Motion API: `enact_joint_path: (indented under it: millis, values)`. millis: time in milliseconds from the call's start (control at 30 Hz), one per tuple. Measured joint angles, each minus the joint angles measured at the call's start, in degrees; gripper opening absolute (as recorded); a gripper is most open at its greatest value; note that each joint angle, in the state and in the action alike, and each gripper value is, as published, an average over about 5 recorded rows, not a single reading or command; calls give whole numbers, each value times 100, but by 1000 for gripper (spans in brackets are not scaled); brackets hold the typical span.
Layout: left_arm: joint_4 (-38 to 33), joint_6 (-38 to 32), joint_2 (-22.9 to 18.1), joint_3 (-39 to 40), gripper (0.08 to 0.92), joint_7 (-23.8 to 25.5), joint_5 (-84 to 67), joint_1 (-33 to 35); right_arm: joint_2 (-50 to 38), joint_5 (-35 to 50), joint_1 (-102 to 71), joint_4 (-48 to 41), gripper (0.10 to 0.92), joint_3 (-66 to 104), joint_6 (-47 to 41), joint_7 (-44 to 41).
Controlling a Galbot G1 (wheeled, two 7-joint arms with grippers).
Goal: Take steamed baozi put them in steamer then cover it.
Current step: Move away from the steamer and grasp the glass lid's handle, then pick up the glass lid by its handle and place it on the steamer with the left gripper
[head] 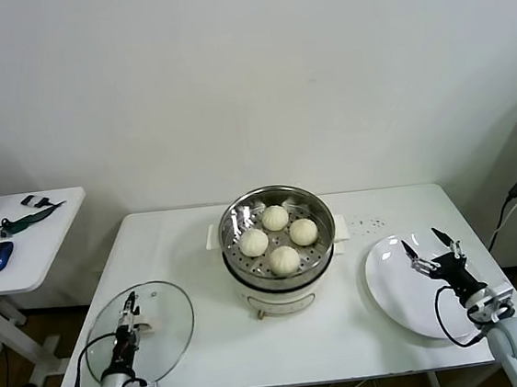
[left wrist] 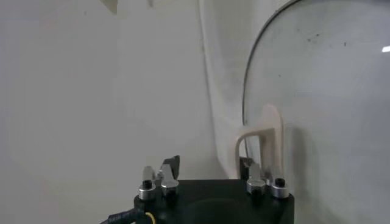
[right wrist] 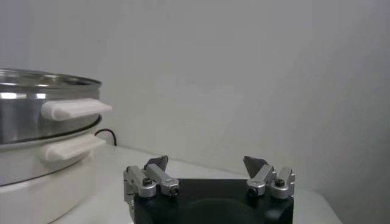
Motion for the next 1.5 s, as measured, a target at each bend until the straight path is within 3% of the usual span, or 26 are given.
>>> enact_joint_path:
  millis: [500,833,1100,1300,1500]
  values:
    - [-266,23,134,48,162,97,-389,125,42,-158,62,-101,823,24,58,-36]
    - [-1463,410,422,124,151,268,-881,682,-3,-226,170,-200,823,-24,73,-30]
    - [-2625,1387,1028,531,151,239,-1332,997,-102,-252,318,-280,823,-133,59,24]
    - [-3197,2460,1747,1262,151,253,-1700,768,-169,-301,464,-353,823,-240,24,76]
    - [-3442,3468,2282,2275,151,633,-1906,38,-173,-381,587,-440,823,-306,14,112]
